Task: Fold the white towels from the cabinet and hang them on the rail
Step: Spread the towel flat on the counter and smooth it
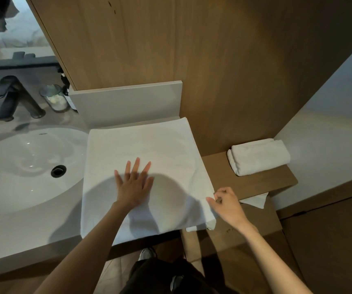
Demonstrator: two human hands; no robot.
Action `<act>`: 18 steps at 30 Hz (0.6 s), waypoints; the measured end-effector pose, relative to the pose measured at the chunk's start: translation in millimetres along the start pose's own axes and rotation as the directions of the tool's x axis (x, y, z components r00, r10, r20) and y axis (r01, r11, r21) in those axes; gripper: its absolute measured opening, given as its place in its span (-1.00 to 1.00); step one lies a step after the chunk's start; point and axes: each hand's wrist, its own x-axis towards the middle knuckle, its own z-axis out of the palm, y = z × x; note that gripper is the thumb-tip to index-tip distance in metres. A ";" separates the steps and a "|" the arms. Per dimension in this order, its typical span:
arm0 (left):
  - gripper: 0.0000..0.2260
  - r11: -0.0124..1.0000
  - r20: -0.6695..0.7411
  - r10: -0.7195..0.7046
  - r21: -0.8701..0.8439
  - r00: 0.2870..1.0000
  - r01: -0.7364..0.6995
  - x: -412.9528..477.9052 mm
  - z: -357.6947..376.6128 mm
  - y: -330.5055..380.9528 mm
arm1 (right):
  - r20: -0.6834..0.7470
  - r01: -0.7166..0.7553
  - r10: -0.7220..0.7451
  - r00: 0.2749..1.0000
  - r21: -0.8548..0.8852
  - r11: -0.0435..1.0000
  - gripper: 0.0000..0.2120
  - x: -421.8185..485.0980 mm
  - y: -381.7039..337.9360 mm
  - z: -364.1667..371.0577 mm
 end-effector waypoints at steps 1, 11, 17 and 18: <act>-0.32 1.000 0.000 0.000 0.004 1.000 0.000 -0.6 -0.4 0.5 | 0.009 -0.028 0.028 1.000 0.030 0.999 -0.62 0.0 4.4 0.3; -0.35 0.991 -0.057 0.060 -0.118 0.997 -0.066 -19.5 -4.0 -1.7 | -0.363 0.190 -0.267 0.893 -0.235 0.953 -0.73 -16.4 -20.9 25.1; -0.46 0.989 -0.197 -0.017 -0.150 0.980 -0.013 -64.9 15.7 25.7 | -0.141 0.459 -0.484 0.864 -0.174 0.871 -0.52 9.5 -92.4 98.9; -0.48 0.989 -0.198 -0.042 -0.150 0.979 0.012 -68.6 19.2 24.5 | -0.101 0.446 -0.471 0.877 -0.197 0.873 -0.50 16.0 -96.3 108.6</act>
